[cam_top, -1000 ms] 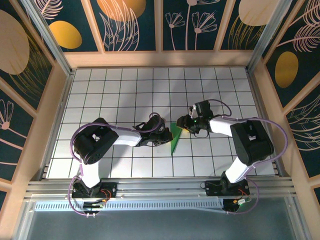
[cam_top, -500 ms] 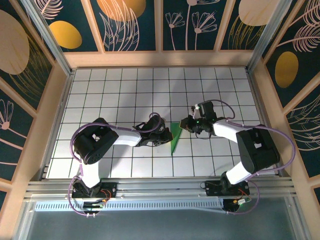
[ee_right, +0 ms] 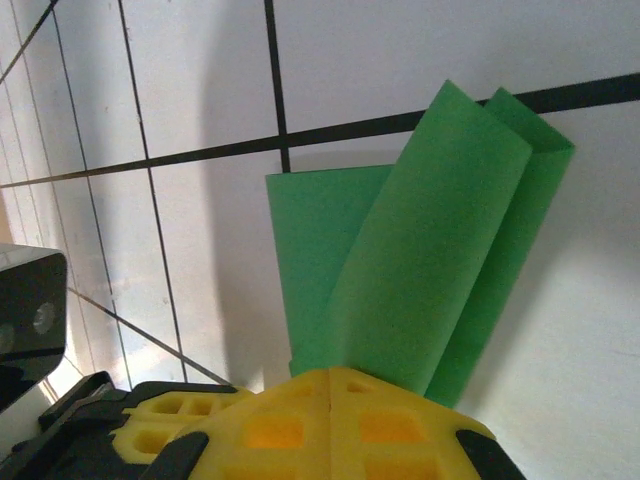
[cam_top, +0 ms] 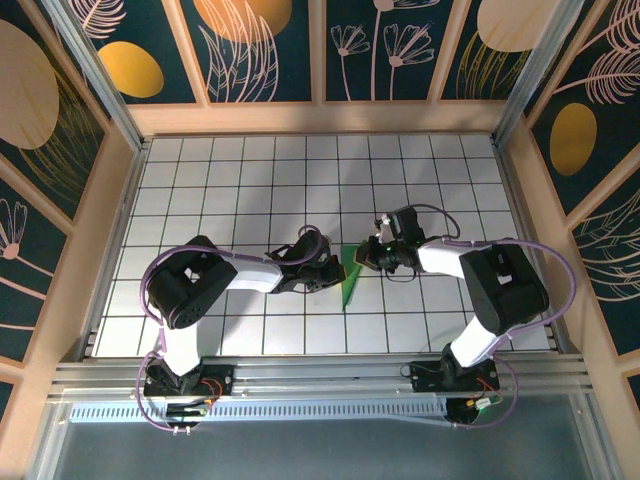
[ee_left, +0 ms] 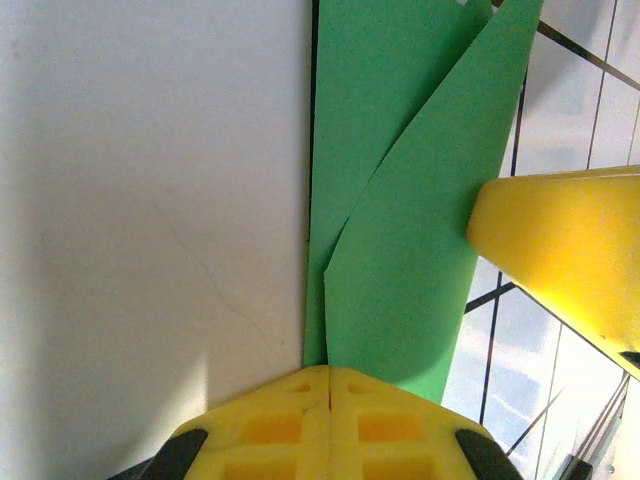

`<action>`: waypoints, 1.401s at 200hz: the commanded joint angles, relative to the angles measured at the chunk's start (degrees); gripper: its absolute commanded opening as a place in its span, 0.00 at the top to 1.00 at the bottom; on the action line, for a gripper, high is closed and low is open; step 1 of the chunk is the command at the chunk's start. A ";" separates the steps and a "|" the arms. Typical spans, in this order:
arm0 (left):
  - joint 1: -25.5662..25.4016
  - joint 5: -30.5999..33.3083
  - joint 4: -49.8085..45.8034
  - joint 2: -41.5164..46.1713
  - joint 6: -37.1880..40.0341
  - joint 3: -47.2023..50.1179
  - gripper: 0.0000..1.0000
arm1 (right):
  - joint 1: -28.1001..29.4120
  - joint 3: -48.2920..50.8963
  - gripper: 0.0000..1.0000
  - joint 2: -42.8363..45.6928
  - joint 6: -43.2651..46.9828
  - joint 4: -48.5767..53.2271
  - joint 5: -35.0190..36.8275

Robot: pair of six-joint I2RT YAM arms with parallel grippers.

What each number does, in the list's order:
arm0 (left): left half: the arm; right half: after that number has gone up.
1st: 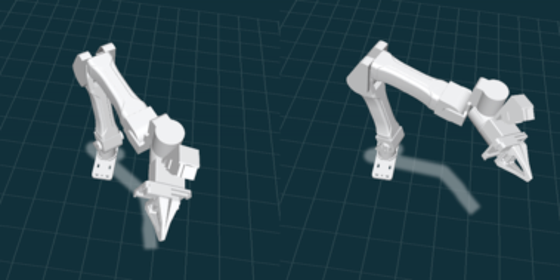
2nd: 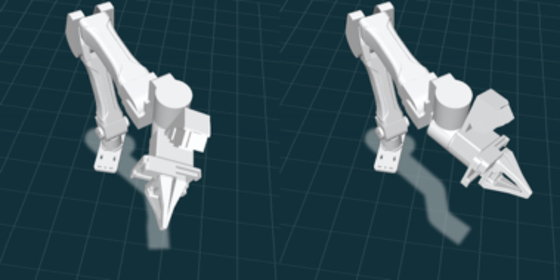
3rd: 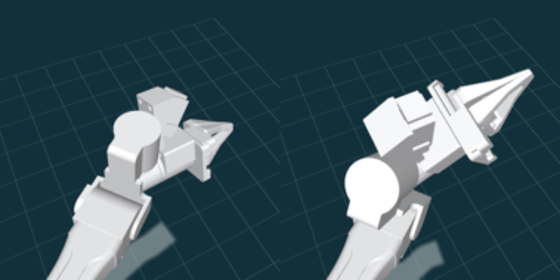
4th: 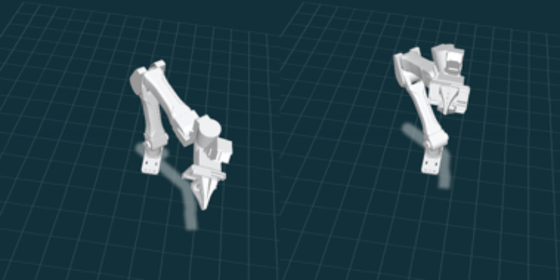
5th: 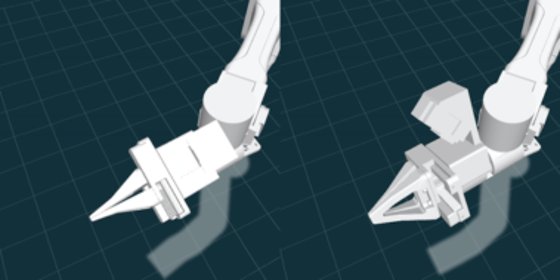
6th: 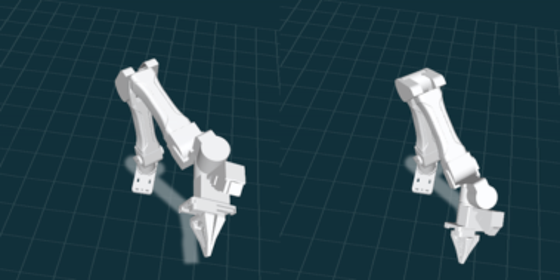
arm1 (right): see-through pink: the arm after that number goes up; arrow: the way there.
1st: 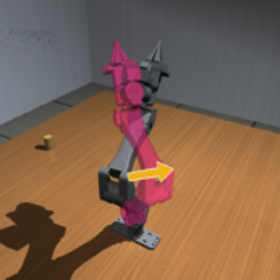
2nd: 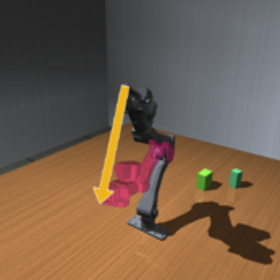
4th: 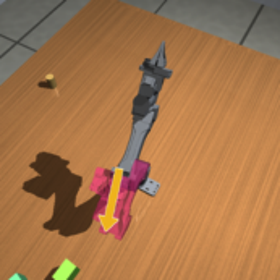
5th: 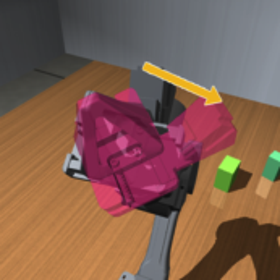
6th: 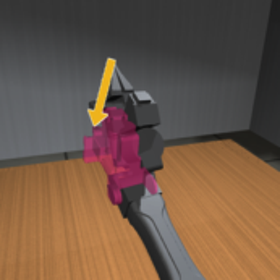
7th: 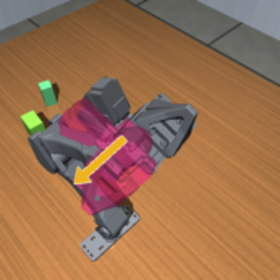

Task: Fold a paper plane with a square sheet of paper (fold left side to right side)
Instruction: Fold the wing for the fifth time at the center of the table.

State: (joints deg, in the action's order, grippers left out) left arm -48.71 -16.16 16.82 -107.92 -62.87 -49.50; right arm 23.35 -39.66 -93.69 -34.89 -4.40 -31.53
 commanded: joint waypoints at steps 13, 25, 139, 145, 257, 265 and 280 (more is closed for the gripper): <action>-0.33 0.52 -4.25 -1.33 -1.21 0.33 1.00 | 0.47 -0.07 0.94 -1.27 1.09 2.09 1.60; -0.33 0.52 -4.31 -1.37 -1.20 0.13 1.00 | 0.46 -0.15 0.95 -1.48 1.27 2.72 2.06; -0.33 0.34 -3.87 -1.27 -1.22 0.40 1.00 | 0.54 -0.14 0.95 -3.81 2.48 5.32 3.75; -0.33 0.26 -3.59 -1.10 -1.20 0.52 1.00 | 0.50 -0.15 0.96 -3.94 2.62 5.64 3.84; 0.89 3.25 -7.41 14.23 0.12 2.21 0.79 | 0.47 1.19 1.00 -3.96 4.31 8.72 6.22; 0.92 1.92 -7.22 14.70 -0.20 2.66 0.83 | 0.51 1.09 1.00 -3.95 4.31 8.63 6.13; 0.73 -1.44 -5.75 14.93 -0.98 3.34 0.89 | 0.53 0.99 1.00 -3.82 4.31 8.57 6.13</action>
State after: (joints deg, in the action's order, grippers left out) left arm -47.99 -14.20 13.04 -93.60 -62.26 -48.23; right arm 23.35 -40.05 -95.83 -31.83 -1.48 -29.36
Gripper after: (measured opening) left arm 0.147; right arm 0.054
